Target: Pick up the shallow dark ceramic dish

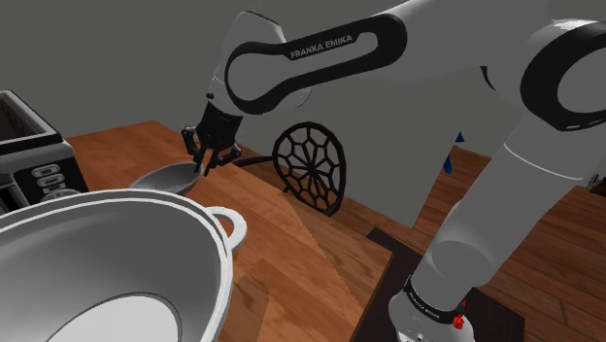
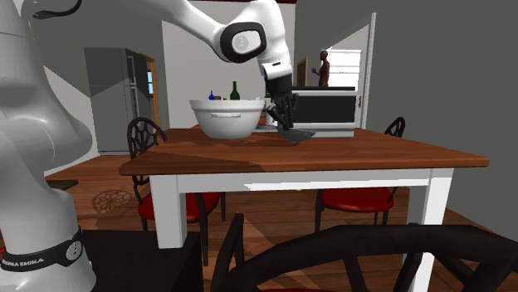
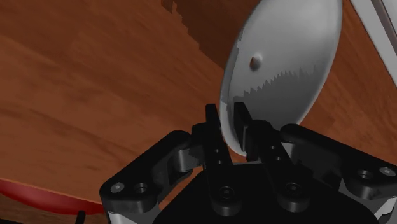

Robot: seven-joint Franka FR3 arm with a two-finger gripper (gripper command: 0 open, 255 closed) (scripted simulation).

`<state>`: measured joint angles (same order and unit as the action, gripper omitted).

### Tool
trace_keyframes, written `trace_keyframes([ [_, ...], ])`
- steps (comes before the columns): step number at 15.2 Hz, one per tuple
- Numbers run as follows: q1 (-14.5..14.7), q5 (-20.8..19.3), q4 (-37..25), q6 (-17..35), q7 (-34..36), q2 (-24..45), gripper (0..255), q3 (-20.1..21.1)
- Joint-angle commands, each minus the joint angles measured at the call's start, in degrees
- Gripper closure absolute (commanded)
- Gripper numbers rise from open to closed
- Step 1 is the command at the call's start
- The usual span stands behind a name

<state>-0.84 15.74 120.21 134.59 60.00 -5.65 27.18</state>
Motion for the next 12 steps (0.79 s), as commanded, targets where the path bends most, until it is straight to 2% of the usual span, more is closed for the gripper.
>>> trace_keyframes([
  [1, -0.06, -0.18, -1.29, -1.52, 0.33, -0.28, 255, -0.07],
  [10, -0.39, -0.64, -6.88, -8.34, 1.39, -1.63, 255, -0.55],
  [12, -0.40, -0.65, -6.98, -8.45, 1.41, -1.65, 255, -0.56],
])
